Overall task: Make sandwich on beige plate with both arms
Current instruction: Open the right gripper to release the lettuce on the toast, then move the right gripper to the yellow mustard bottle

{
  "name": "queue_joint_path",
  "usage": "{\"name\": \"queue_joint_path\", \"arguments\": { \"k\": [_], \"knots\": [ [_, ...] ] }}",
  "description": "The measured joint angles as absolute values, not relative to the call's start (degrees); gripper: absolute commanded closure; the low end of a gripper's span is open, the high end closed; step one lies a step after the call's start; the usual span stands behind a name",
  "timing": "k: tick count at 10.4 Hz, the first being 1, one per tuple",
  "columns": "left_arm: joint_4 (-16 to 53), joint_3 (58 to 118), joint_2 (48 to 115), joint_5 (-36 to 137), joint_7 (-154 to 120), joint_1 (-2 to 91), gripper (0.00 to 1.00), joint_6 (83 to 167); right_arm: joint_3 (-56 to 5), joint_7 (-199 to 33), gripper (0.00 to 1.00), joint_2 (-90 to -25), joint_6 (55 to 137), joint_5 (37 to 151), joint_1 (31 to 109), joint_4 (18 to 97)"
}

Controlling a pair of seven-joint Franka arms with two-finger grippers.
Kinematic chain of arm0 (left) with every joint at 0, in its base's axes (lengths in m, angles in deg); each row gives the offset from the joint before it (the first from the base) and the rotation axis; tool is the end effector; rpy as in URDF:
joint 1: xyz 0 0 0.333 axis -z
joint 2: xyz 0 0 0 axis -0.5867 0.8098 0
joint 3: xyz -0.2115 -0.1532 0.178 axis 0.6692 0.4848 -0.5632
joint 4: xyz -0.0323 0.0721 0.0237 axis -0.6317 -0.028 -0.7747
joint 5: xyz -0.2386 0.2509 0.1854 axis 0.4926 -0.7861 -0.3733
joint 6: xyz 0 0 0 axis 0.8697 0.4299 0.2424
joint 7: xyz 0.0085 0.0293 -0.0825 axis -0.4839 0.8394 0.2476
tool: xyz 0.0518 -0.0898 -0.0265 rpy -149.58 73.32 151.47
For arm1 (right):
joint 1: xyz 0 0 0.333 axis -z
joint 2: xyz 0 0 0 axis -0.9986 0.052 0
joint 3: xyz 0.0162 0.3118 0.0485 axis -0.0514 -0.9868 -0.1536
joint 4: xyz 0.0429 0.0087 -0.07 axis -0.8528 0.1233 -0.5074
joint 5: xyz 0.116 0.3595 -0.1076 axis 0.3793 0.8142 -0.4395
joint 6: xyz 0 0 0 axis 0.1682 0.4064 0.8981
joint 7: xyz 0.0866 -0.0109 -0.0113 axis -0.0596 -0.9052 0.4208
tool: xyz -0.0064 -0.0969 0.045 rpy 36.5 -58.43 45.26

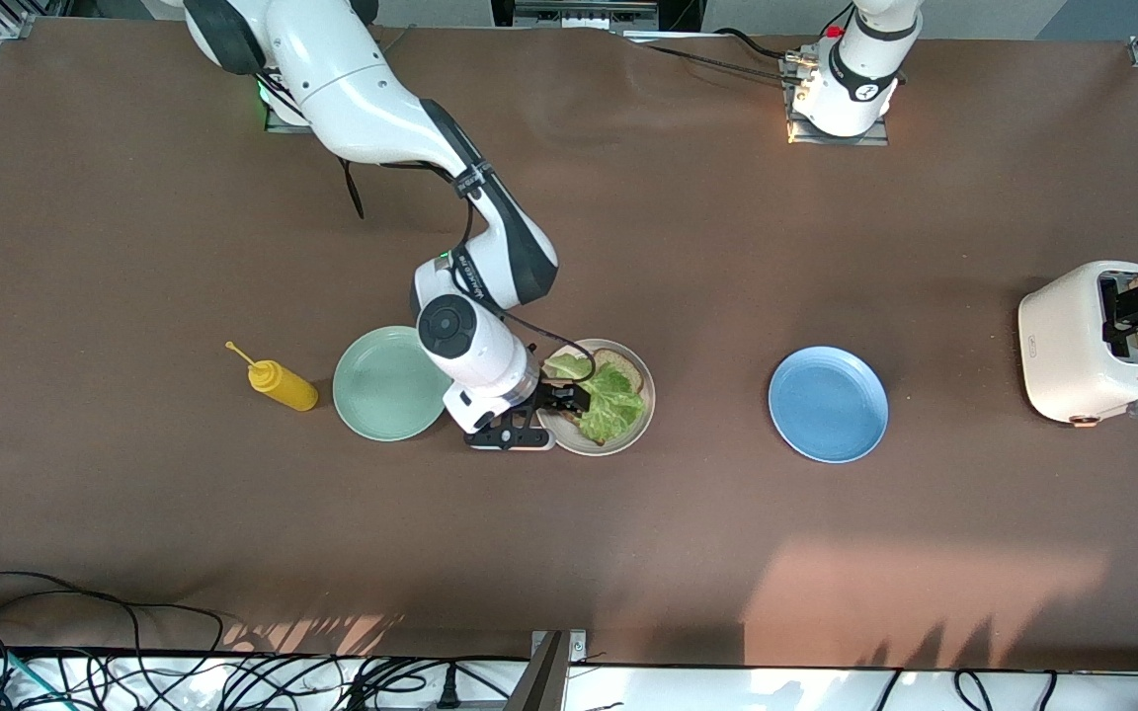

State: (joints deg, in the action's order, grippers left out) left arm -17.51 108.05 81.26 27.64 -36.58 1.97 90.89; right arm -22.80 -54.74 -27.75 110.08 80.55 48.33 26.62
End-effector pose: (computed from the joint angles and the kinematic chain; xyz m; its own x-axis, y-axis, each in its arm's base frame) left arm 0.6497 0.0850 0.6003 0.9717 -0.2361 -0.0107 -0.2356 -0.9712 0.0344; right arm 0.6465 0.4342 0.2401 0.9984 -0.0503 0.0243 -0.0417 -0.9609 -0.2738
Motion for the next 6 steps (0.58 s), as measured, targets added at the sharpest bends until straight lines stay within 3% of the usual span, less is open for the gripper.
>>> {"name": "queue_joint_path", "arguments": {
  "k": [3,6],
  "knots": [
    [-17.5,107.5,81.4,27.7,-36.5,0.8,0.00,90.0,-22.5,-62.1,0.00,-35.4,99.7,80.5,54.5,29.7],
    [-16.1,107.4,81.9,27.7,-36.4,-0.1,0.00,89.8,-22.4,-66.8,0.00,-43.7,95.8,80.5,60.1,36.9]
  ]
}}
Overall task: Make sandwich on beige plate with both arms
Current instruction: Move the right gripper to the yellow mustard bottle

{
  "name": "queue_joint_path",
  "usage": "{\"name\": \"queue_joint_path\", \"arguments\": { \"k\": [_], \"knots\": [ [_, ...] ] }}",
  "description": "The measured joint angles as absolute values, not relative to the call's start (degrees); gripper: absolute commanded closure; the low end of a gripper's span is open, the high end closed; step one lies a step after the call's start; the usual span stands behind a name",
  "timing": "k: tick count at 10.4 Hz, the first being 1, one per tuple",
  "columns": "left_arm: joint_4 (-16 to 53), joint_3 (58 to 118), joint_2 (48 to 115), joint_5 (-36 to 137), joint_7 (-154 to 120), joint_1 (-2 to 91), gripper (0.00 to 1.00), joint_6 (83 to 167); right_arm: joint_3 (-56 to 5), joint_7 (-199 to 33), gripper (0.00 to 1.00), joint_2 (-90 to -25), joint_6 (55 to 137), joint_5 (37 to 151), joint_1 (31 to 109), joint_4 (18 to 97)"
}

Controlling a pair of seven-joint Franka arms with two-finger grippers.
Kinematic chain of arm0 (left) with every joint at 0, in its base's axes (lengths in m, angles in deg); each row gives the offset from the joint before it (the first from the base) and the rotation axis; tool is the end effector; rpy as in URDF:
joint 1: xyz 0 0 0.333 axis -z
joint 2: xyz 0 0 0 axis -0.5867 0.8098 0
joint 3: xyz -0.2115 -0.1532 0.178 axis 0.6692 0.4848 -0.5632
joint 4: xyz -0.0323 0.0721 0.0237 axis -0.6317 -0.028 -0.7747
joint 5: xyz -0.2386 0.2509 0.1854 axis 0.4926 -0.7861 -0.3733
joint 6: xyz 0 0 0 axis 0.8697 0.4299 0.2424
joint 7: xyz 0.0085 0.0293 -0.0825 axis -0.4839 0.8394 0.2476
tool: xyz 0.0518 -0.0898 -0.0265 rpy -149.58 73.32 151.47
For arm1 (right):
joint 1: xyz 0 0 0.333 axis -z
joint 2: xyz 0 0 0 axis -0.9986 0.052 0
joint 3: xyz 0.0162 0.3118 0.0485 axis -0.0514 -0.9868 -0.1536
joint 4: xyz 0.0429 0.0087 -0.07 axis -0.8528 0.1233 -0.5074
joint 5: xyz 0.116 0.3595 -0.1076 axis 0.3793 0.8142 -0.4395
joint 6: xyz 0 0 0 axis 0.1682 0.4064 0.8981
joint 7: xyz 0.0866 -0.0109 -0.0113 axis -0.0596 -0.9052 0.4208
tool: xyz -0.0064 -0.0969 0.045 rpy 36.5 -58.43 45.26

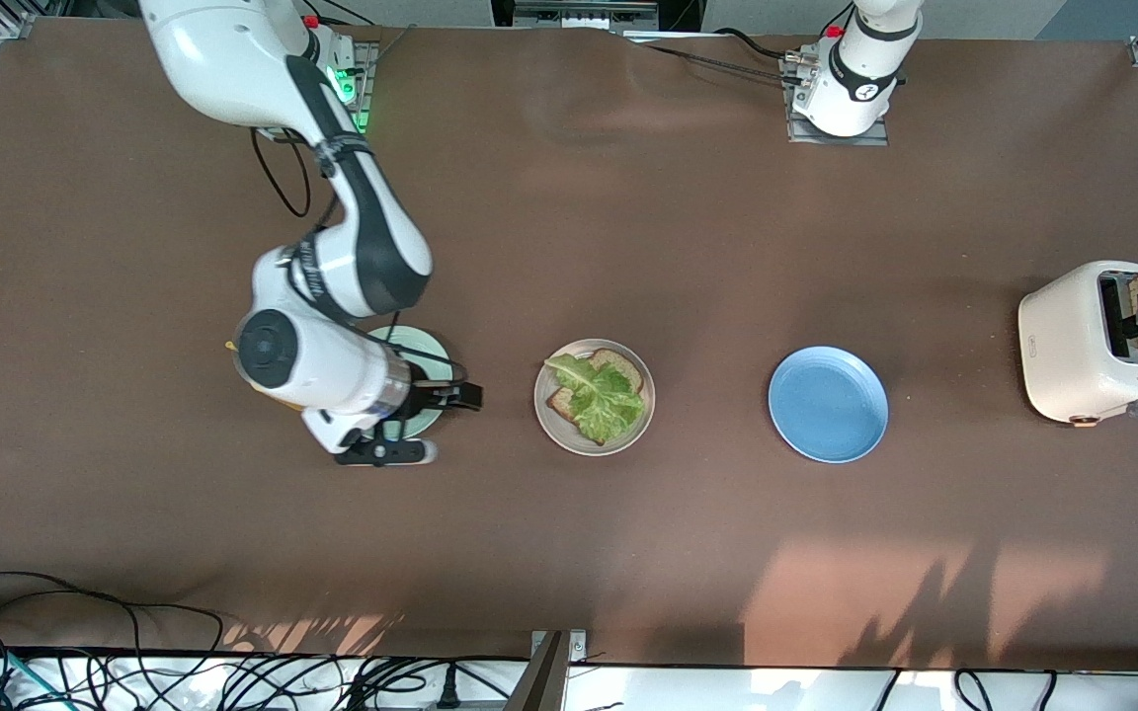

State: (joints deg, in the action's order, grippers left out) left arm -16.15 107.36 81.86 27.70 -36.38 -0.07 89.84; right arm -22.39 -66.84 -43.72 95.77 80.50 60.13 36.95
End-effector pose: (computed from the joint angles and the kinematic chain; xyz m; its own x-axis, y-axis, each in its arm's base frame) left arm 0.6463 0.1124 0.5806 0.9790 -0.1944 -0.0617 -0.1916 -0.9803 0.0485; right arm 0.6763 0.2746 0.3427 0.9973 -0.0102 -0.0729 -0.0298 -0.9616 -0.2728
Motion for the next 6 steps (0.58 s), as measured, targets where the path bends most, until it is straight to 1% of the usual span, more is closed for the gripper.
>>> {"name": "queue_joint_path", "arguments": {
  "k": [2,4,6],
  "knots": [
    [-12.9,105.7,82.4,27.5,-35.6,0.0,0.00,89.9,-22.4,-69.6,0.00,-49.4,92.6,77.8,64.0,41.8],
    [-11.2,104.0,83.3,26.1,-35.6,-0.6,0.00,90.0,-22.4,-75.0,0.00,-54.1,86.9,73.9,67.9,43.7],
    [-10.7,103.2,83.9,25.8,-35.6,-1.6,0.00,90.0,-22.4,-86.6,0.00,-57.3,81.9,72.7,72.8,44.5]
  ]
}}
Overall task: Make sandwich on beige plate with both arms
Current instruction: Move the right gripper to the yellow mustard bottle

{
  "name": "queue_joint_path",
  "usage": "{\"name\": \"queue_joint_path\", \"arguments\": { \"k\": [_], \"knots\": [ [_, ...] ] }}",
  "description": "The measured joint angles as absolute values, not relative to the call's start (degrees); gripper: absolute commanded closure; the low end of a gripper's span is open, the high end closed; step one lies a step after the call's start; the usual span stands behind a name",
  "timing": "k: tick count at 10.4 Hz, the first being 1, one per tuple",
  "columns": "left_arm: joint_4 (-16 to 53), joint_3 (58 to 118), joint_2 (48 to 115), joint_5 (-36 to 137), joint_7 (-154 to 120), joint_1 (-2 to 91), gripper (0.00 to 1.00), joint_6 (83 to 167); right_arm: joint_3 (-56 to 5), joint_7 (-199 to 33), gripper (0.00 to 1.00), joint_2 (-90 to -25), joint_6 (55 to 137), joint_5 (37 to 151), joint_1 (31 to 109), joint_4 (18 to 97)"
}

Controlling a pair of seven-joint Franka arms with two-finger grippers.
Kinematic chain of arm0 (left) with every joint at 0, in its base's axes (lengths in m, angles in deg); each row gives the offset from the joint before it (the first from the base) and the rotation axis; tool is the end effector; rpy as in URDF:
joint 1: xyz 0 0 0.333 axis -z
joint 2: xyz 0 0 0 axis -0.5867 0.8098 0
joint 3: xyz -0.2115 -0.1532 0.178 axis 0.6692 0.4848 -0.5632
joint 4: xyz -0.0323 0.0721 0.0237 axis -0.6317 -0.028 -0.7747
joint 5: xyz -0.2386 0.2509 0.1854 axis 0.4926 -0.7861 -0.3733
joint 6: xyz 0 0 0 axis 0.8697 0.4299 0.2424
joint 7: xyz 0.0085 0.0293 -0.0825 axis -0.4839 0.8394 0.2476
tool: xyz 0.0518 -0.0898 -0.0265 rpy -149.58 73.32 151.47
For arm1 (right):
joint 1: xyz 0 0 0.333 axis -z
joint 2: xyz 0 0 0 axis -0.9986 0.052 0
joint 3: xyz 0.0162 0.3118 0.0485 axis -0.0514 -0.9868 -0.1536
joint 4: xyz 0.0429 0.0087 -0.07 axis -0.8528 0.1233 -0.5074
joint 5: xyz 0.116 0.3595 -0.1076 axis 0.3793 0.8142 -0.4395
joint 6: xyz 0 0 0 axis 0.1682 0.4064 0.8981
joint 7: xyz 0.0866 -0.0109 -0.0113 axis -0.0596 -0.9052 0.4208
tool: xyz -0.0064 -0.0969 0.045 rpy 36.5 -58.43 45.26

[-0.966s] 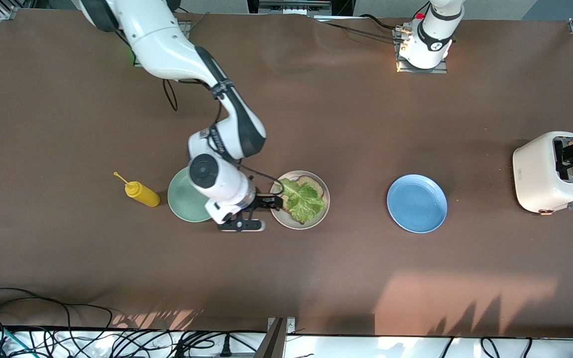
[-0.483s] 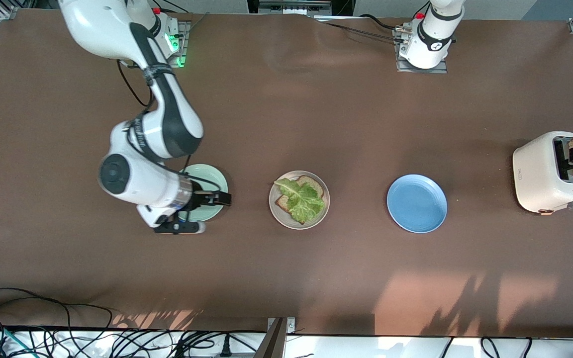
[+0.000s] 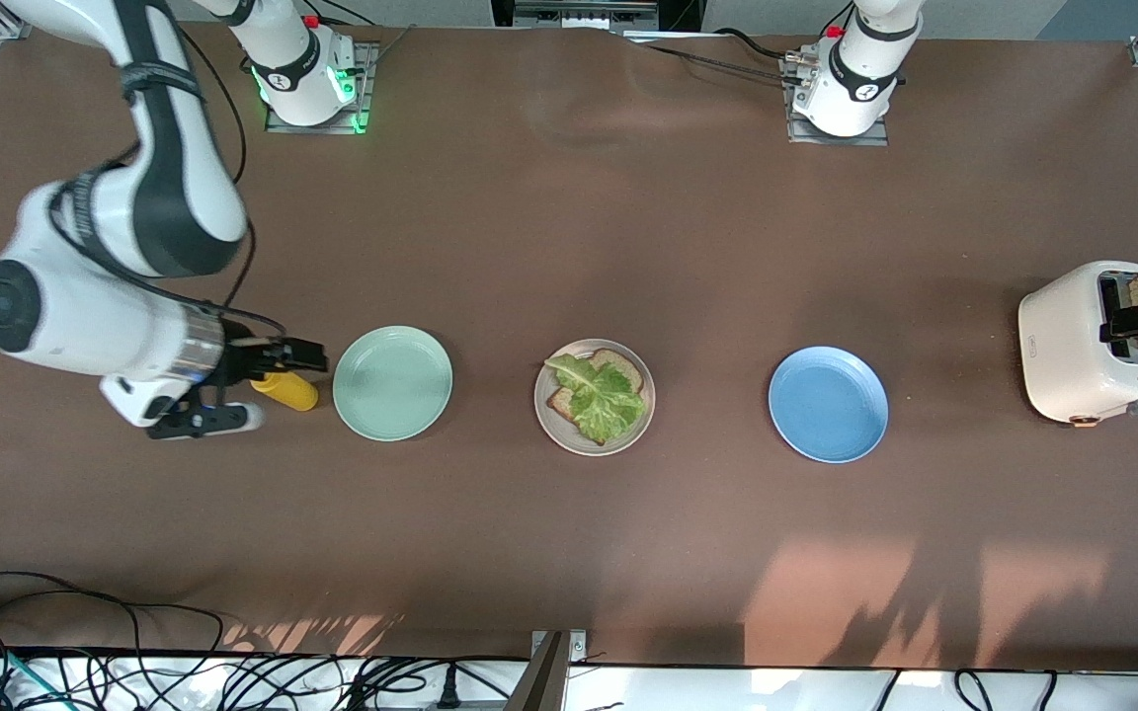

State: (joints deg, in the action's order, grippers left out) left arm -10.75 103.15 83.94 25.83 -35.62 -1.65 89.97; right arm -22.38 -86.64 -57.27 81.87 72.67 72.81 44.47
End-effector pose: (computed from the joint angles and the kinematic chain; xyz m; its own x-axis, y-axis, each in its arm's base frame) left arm 0.6417 0.1635 0.5083 0.9727 -0.1109 -0.2039 -0.1056 -0.9937 0.0367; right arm 0.6581 0.1040 0.4253 0.9744 0.1952 -0.1114 0.1672 -0.9608 -0.2209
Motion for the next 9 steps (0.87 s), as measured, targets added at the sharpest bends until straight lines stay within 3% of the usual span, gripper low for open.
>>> {"name": "queue_joint_path", "arguments": {
  "k": [6,9],
  "knots": [
    [-10.2,102.6,86.5,25.4,-35.8,-6.2,0.00,90.0,-22.4,-131.7,0.00,-58.0,77.0,73.9,85.9,45.8],
    [-10.1,102.6,88.0,23.9,-35.8,-6.4,0.03,90.0,-17.3,-154.0,0.00,-53.7,72.5,85.9,86.5,45.7]
  ]
}}
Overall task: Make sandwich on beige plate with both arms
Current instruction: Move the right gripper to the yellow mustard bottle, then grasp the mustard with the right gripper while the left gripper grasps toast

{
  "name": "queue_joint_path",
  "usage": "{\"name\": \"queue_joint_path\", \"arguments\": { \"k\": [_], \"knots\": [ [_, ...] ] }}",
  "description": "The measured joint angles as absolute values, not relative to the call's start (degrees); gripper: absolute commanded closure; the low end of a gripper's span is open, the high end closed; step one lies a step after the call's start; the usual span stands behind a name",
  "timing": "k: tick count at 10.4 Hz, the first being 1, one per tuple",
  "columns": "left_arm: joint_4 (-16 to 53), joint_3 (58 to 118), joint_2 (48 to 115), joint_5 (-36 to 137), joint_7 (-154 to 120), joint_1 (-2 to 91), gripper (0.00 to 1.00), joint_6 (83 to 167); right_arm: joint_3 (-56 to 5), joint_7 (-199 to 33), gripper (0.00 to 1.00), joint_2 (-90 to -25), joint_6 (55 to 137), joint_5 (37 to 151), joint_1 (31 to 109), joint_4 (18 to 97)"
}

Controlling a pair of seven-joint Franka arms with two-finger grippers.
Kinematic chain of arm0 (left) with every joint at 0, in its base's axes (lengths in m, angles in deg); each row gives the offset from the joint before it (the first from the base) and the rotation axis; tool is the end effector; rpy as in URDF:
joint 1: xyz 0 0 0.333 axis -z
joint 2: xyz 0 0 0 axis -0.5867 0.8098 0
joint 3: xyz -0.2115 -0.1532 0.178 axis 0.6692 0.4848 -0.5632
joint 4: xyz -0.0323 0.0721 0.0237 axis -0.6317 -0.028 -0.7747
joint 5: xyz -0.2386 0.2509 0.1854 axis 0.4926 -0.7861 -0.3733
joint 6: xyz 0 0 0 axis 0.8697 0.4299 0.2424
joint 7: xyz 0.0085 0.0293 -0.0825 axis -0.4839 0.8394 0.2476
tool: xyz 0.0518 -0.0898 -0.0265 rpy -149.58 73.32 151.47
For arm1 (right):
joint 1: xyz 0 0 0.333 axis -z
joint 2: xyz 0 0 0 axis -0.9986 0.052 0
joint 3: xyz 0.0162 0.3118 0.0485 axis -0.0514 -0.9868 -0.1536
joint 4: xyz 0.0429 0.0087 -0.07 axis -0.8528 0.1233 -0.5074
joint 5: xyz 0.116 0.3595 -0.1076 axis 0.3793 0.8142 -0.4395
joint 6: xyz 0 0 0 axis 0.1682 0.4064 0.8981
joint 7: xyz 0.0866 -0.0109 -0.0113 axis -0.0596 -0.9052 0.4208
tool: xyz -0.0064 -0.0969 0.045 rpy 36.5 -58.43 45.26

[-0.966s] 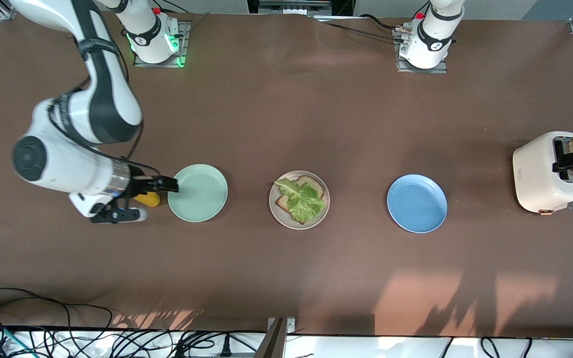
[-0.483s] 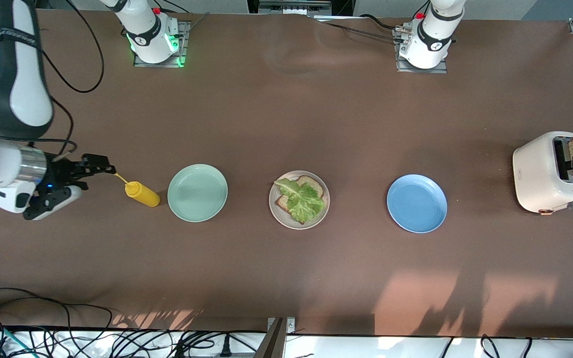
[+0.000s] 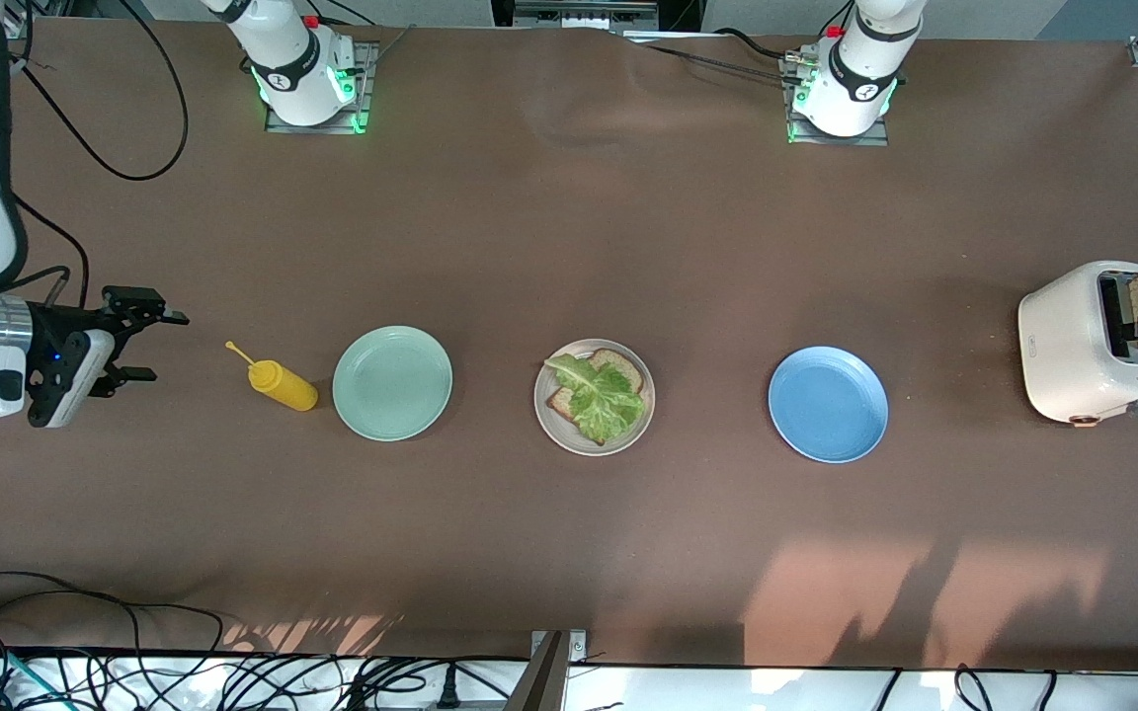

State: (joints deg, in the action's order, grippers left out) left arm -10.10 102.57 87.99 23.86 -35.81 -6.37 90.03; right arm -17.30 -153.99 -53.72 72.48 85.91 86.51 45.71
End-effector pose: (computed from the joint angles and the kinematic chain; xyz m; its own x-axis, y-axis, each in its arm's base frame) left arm 0.6313 0.2302 0.4587 0.9614 -0.0349 -0.2731 -0.0216 -0.9984 0.0516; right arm 0.6466 -0.0757 0.3753 0.5810 0.7745 0.2501 0.7795 -0.4412 -0.4447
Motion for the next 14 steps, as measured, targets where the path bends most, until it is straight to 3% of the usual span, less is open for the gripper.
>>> {"name": "queue_joint_path", "arguments": {
  "k": [2,10,14],
  "knots": [
    [-9.6,102.6,89.3,19.7,-36.1,-6.5,0.05,90.0,-14.5,-166.2,0.00,-48.9,71.4,91.9,87.6,45.1],
    [-7.9,102.4,93.7,11.4,-36.6,-9.9,0.04,91.5,-14.1,-196.8,0.00,-35.4,66.7,108.5,90.9,44.6],
    [-3.4,102.2,93.8,8.3,-36.6,-11.6,0.15,91.2,-14.2,-207.1,0.00,-28.7,66.4,115.8,91.2,44.3]
  ]
}}
